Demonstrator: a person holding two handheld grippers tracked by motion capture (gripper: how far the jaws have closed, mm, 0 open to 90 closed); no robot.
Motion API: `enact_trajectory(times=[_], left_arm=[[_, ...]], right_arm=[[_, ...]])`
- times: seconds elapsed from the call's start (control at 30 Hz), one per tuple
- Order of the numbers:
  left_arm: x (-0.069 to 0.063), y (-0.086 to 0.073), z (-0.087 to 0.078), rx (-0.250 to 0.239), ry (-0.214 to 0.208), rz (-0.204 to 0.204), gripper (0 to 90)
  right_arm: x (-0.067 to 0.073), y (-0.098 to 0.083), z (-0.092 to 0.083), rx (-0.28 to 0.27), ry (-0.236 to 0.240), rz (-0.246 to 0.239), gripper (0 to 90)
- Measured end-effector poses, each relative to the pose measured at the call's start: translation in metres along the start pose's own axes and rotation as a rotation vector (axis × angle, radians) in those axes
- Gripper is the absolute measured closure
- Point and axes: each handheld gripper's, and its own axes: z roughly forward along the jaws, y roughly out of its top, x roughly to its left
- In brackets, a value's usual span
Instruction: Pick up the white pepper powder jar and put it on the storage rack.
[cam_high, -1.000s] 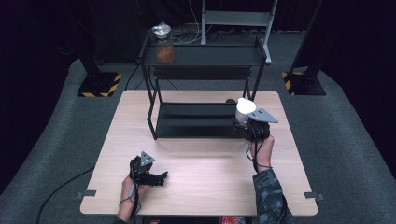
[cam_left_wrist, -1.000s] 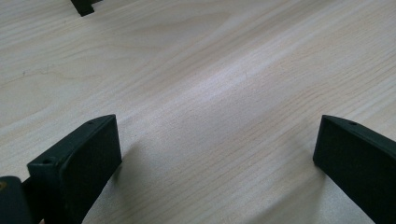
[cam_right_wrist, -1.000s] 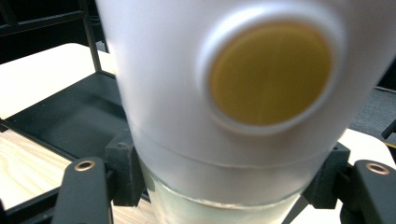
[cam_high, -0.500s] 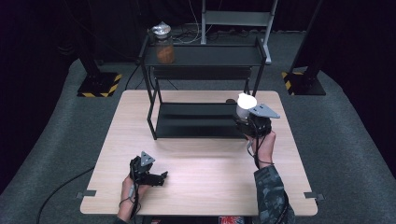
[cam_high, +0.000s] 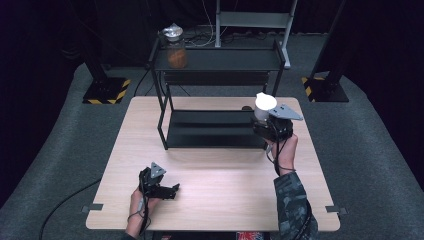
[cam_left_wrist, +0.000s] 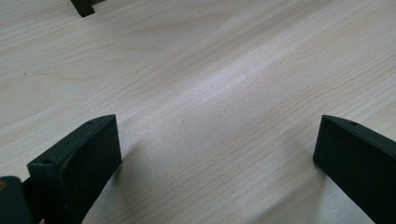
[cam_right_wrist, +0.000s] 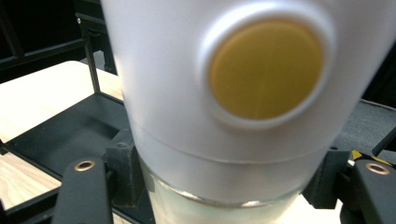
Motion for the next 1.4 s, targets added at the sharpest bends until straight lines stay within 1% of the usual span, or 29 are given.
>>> enact_trajectory(times=[0.3, 0.67, 0.83, 0.97, 1.17, 1.4], left_arm=[[0.0, 0.0, 0.0, 0.0, 0.002, 0.002, 0.3], [0.0, 0.0, 0.0, 0.0, 0.0, 0.001, 0.3], [0.0, 0.0, 0.0, 0.0, 0.001, 0.001, 0.3], [0.0, 0.0, 0.0, 0.001, -0.001, -0.001, 0.3], [0.0, 0.0, 0.0, 0.0, -0.001, -0.001, 0.3], [0.0, 0.0, 0.0, 0.001, -0.001, 0.0, 0.4]], right_arm=[[-0.004, 0.011, -0.002, -0.009, -0.006, -0.009, 29.7], [-0.013, 0.021, -0.003, -0.031, -0.003, 0.009, 29.6], [-0.015, 0.027, -0.005, -0.042, 0.003, 0.013, 29.7], [-0.017, 0.032, -0.006, -0.05, 0.007, 0.005, 29.7], [-0.019, 0.038, -0.006, -0.064, 0.012, 0.014, 29.7], [-0.022, 0.049, -0.005, -0.072, 0.018, 0.011, 29.7]])
